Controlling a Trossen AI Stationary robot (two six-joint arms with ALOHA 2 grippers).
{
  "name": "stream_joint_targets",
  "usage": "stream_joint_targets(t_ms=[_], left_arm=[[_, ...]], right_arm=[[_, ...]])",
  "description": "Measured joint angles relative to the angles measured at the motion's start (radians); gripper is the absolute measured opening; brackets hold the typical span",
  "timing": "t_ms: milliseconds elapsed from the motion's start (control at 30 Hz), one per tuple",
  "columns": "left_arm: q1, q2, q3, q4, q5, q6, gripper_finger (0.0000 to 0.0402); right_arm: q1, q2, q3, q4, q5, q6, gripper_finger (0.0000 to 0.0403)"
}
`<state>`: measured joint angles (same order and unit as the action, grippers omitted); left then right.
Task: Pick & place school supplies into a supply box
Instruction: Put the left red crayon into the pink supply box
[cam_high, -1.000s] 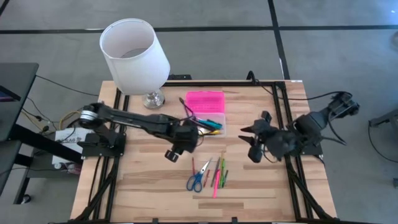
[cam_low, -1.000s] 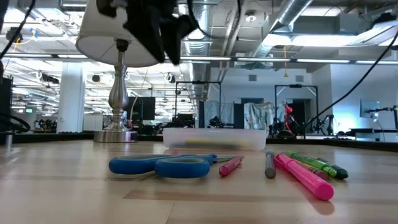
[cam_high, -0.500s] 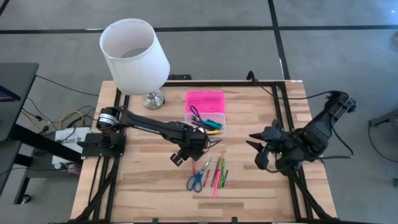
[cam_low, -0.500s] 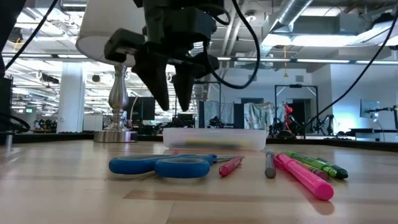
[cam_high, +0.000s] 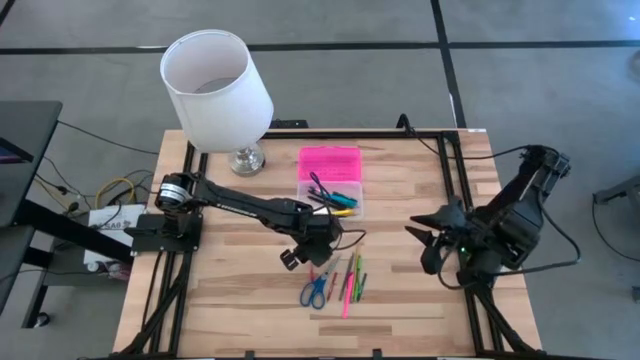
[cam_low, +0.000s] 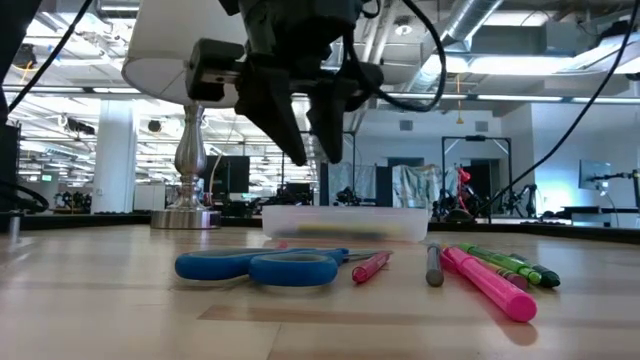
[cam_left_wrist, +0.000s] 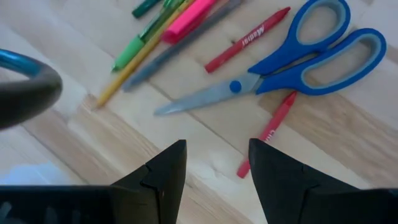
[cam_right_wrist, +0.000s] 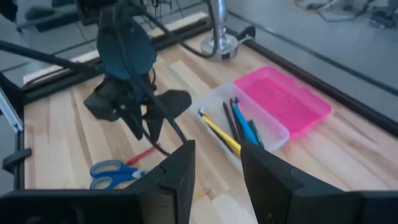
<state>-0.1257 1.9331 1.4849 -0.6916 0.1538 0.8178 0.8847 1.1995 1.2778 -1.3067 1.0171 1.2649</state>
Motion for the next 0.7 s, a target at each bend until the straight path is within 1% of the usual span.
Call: stream_joint_targets(t_ms=[133, 400, 533, 700], left_arm=[[0.001, 0.015, 0.001, 0.009, 0.028, 0.033, 0.0169], [-0.015, 0.114, -0.001, -0.042, 0.009, 0.023, 0.0169], [-0.029, 0.116, -0.001, -0.054, 0.012, 0.014, 0.0169], [-0.04, 0.123, 0.0, -0.021, 0.023, 0.029, 0.0169]], right_arm=[[0.018, 0.0, 0.0, -0.003, 0.02, 0.019, 0.012], [0.02, 0.0, 0.0, 0.012, 0.018, 0.021, 0.012], [0.02, 0.0, 0.0, 0.012, 0.011, 0.021, 0.012], [0.02, 0.0, 0.0, 0.012, 0.01, 0.021, 0.012]])
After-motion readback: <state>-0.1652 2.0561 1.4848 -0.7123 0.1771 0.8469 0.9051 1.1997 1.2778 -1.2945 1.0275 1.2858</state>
